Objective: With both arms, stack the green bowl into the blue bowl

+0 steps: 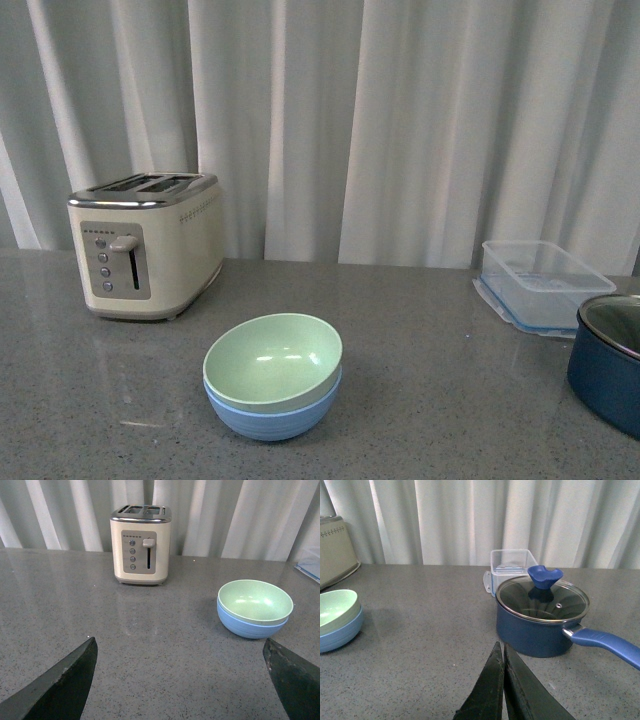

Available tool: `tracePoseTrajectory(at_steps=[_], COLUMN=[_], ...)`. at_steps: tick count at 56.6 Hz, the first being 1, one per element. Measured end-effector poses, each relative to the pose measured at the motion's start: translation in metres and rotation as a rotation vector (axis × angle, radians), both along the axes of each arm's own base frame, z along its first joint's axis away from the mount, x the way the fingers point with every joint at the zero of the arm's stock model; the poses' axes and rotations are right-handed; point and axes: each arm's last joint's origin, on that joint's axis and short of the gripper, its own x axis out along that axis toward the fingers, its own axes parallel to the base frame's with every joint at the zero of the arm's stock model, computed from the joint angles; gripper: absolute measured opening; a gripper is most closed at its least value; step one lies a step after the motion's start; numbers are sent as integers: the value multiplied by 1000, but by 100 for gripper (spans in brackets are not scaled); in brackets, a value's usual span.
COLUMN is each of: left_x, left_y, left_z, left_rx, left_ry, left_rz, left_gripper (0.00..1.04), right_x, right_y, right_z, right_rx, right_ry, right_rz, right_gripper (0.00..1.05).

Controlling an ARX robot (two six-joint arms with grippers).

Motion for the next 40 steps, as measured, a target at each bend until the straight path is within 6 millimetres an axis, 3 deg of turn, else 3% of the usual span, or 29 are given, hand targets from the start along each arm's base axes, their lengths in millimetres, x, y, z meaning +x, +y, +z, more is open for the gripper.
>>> tracePoseTrajectory(at_steps=[35,37,40], left_x=[0,0,0], left_y=[0,0,0], left_z=[0,0,0], left_rx=[0,0,0], left_ry=[-1,0,0], left_rz=[0,0,0], left_gripper=[98,98,98], right_x=[-17,-17,-17], right_y=[0,0,0], right_z=[-3,-3,-3], right_rx=[0,-1,-1], right_ry=[5,5,5], right_rz=[3,3,3], right_gripper=[1,4,18])
